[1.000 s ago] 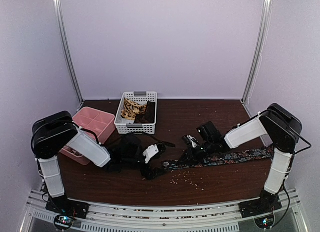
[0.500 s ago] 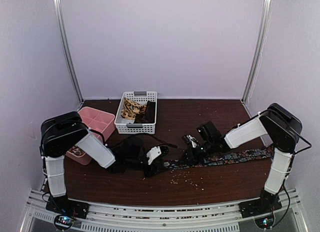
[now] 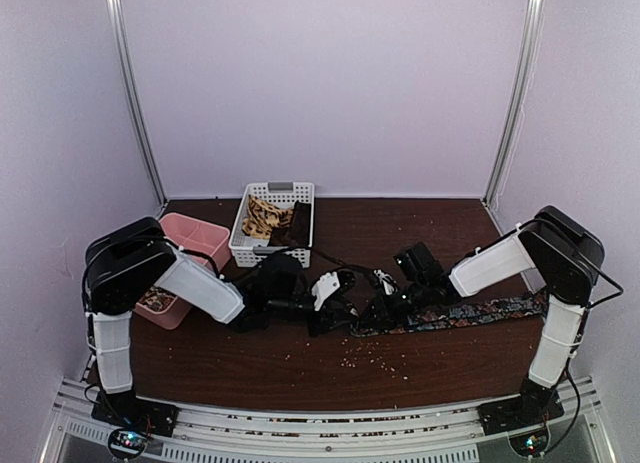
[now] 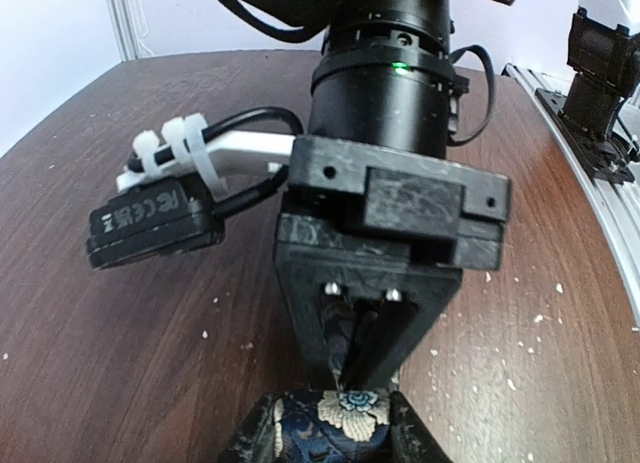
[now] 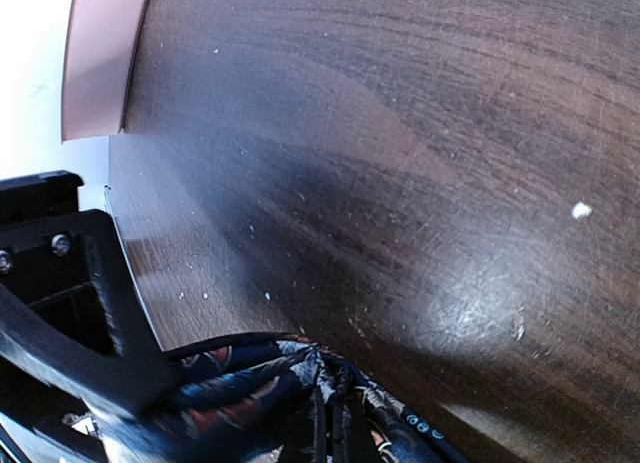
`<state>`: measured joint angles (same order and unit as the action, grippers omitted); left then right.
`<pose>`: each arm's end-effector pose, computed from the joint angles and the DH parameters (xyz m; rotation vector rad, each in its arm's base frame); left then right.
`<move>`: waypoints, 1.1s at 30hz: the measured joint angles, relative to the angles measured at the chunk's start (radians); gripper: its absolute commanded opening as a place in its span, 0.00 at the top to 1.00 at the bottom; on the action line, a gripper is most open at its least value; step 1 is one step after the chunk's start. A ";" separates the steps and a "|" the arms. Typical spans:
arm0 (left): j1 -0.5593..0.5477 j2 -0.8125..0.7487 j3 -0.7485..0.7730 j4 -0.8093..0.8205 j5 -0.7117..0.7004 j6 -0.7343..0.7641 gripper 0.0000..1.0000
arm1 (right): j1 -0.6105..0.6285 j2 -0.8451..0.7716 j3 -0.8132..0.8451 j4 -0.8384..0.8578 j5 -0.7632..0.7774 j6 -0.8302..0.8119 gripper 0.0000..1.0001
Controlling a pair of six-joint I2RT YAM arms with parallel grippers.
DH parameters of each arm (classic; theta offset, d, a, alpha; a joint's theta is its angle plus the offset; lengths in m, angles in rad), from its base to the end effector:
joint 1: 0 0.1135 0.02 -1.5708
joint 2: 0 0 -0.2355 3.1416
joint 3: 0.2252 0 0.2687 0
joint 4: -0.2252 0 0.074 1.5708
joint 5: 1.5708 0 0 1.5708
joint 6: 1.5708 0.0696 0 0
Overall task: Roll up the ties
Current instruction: Roll the tie at the center of the board.
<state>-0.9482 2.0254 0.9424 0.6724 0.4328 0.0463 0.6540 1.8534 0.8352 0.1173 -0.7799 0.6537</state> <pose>0.2241 -0.3622 0.0671 1.2454 1.6715 -0.9975 0.2487 0.2523 0.0514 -0.3873 2.7048 1.4550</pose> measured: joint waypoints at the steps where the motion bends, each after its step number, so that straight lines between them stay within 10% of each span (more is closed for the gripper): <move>1: -0.001 0.018 0.018 -0.001 0.007 -0.004 0.65 | 0.000 0.000 -0.001 0.002 0.000 0.000 1.00; 15: -0.002 0.129 0.080 -0.007 0.063 -0.032 0.70 | 0.000 -0.004 -0.010 0.013 0.003 0.004 0.98; 26: -0.002 0.121 0.114 -0.145 0.069 0.037 0.74 | -0.051 -0.136 -0.058 -0.037 0.016 0.019 0.60; 33: -0.002 0.114 0.148 -0.230 0.069 0.069 0.72 | -0.043 -0.171 -0.052 -0.010 -0.014 0.053 0.58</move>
<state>-0.9501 2.1399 1.0901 0.4419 0.5014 0.1158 0.6113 1.6825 0.7830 0.1074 -0.7937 0.7067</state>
